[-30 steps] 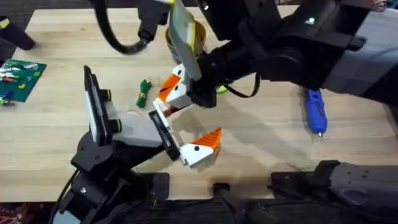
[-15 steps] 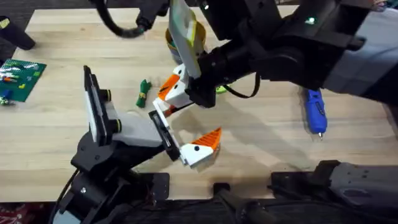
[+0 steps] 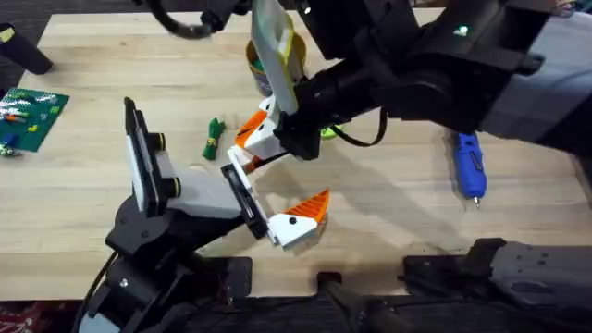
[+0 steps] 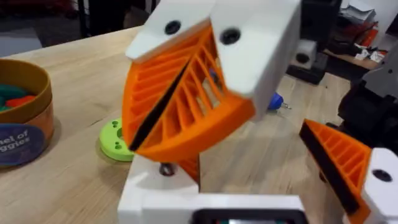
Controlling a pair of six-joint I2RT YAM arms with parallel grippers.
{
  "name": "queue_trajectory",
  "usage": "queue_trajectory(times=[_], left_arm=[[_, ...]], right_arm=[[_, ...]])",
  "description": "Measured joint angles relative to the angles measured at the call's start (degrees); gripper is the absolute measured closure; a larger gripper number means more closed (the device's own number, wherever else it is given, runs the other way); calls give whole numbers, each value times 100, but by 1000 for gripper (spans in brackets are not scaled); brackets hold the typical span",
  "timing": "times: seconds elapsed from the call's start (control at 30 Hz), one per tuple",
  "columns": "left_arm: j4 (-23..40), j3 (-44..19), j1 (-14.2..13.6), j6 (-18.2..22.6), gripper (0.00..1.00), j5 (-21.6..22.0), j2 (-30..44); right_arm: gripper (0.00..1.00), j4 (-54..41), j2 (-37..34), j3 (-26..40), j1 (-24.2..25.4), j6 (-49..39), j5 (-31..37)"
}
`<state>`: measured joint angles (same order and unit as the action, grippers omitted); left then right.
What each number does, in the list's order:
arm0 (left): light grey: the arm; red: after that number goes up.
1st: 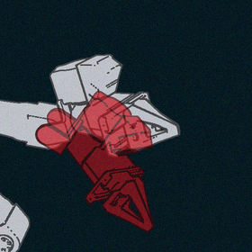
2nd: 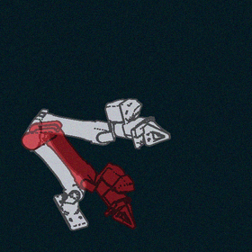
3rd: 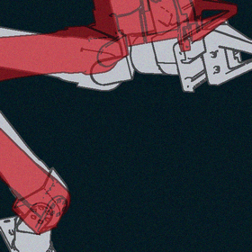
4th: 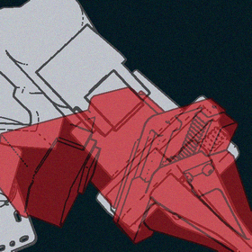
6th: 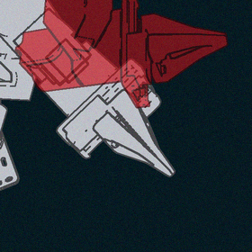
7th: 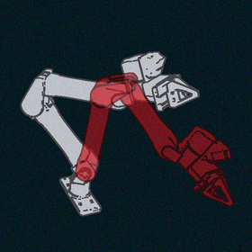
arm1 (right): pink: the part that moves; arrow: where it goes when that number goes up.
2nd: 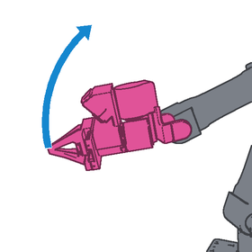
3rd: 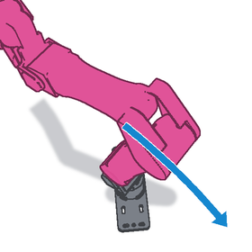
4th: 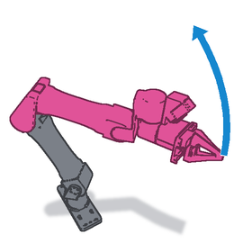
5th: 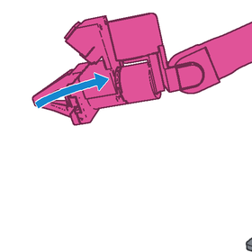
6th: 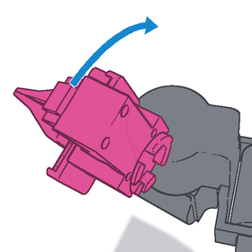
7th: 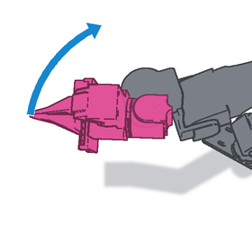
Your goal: Pick up the gripper from the table and insert it into the empty holder that is missing its gripper. Then pick up a screw, insert it into the mounting hole, and use the screwdriver to tighten it. Finally, clean up the table by picking up the vegetable and placing it into the bucket.
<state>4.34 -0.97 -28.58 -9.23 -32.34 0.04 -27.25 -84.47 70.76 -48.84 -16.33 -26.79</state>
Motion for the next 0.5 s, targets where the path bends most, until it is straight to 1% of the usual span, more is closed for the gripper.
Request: queue_trajectory(times=[0.5], left_arm=[[0,0,0,2,15,1,1]], right_arm=[[991,44,0,-1,0,159,-26]])
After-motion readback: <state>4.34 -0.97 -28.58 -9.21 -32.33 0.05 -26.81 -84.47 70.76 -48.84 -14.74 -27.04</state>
